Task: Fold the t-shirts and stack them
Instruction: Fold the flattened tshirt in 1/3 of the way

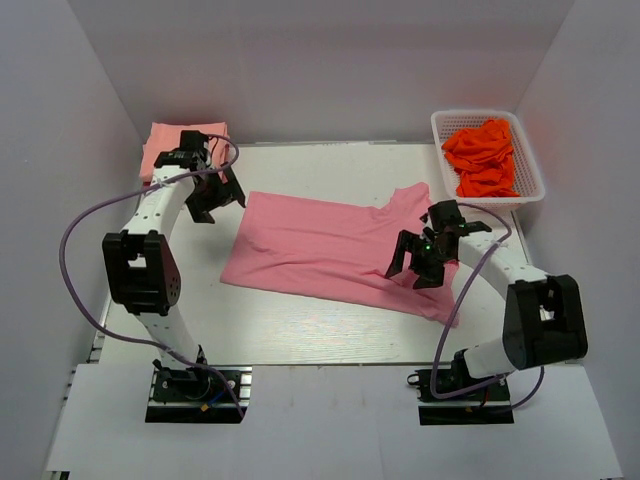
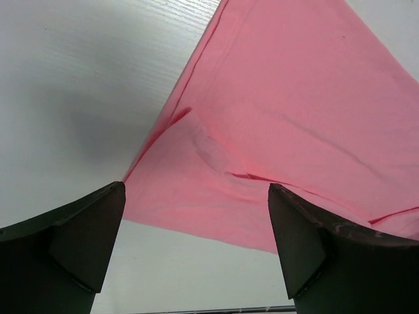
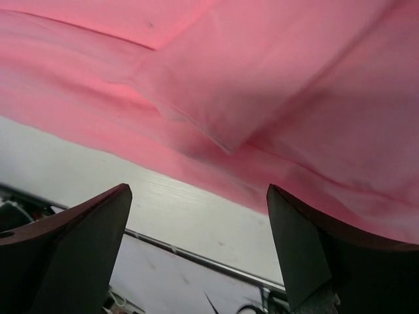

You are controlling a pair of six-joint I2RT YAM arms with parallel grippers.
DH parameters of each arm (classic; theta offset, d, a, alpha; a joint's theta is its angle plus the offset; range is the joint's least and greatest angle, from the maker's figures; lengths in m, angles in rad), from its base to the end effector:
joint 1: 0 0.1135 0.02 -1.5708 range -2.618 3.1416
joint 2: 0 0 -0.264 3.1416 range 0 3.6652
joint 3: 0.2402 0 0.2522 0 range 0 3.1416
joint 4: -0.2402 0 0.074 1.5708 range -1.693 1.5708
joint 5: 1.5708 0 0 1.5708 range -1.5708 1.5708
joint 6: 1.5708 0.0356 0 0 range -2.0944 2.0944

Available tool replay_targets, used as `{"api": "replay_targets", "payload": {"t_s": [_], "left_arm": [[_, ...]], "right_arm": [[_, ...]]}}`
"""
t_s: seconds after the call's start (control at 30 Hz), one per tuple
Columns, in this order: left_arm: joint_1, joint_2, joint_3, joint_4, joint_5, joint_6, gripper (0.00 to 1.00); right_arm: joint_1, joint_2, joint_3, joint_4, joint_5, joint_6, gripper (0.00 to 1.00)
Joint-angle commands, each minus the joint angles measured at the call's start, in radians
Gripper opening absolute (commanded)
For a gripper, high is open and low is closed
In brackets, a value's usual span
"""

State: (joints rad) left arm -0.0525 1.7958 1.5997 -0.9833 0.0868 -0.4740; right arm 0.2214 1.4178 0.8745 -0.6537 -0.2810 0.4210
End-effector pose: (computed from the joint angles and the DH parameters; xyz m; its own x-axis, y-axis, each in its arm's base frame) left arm 0.3719 -0.0226 0.2808 -0.8603 -0.4101 -0.3028 -0.3454 0.9058 -0.2454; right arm 0.2515 0.0667 0.1984 -0.9555 0.1874 -0.2278 0.0885 0.9187 0.3849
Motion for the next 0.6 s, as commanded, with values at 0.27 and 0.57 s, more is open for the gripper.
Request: {"api": "replay_targets", "payload": {"t_s": [0.27,0.57], "left_arm": [[0.006,-0.024,0.031,0.031,0.011,0.011,1.0],[0.006,-0.026,0.049,0.051,0.022,0.002,1.0]], "right_arm": [[0.049,0.153,-0.006,0.29,-0.09,0.062,0.9],[0.044,0.305,0.285,0.297,0.0,0.026,0.9]]}}
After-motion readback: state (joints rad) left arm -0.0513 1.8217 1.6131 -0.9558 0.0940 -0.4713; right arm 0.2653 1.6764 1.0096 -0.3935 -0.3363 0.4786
